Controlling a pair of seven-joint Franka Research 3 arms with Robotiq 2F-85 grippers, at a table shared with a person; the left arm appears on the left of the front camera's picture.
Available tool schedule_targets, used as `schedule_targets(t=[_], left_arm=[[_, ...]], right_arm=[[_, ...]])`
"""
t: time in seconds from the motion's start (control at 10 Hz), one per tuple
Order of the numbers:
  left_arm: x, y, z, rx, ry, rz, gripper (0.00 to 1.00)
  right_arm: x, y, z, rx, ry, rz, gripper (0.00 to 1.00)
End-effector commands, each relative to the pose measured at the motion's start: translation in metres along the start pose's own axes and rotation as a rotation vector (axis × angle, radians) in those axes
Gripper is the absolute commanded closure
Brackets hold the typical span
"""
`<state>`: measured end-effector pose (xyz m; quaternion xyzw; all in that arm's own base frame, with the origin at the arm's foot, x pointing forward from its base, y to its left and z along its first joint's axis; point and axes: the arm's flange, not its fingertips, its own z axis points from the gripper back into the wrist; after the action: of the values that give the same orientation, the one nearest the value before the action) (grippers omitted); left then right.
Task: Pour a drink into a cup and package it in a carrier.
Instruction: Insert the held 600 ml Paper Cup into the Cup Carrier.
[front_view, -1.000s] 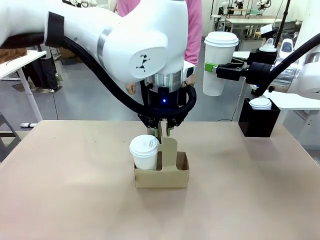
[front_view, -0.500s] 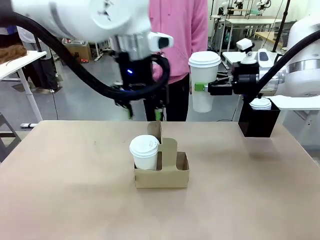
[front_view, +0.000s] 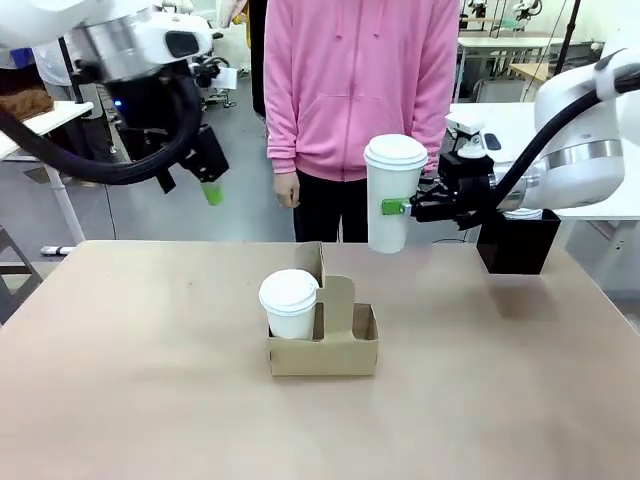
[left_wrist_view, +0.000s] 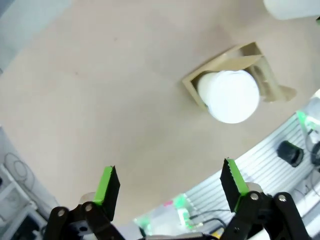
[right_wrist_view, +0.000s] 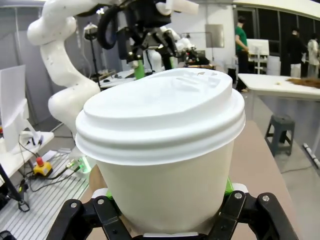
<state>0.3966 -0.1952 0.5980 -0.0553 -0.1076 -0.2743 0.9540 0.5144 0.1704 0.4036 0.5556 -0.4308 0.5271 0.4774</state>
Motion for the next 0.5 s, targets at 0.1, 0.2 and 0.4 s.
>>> schedule_targets(t=[0.1,0.2,0.4], left_arm=[[0.000,0.000,0.000,0.000,0.000,0.000,0.00],[0.000,0.000,0.000,0.000,0.000,0.000,0.00],[-0.014,0.012,-0.017,-0.066,0.003,-0.094,0.00]], right_arm=[[0.009,0.003,0.006,-0.020,0.008,-0.014,0.20],[0.009,0.003,0.006,-0.020,0.008,-0.014,0.20],[-0.002,0.012,0.003,0.116,-0.060,0.034,0.20]])
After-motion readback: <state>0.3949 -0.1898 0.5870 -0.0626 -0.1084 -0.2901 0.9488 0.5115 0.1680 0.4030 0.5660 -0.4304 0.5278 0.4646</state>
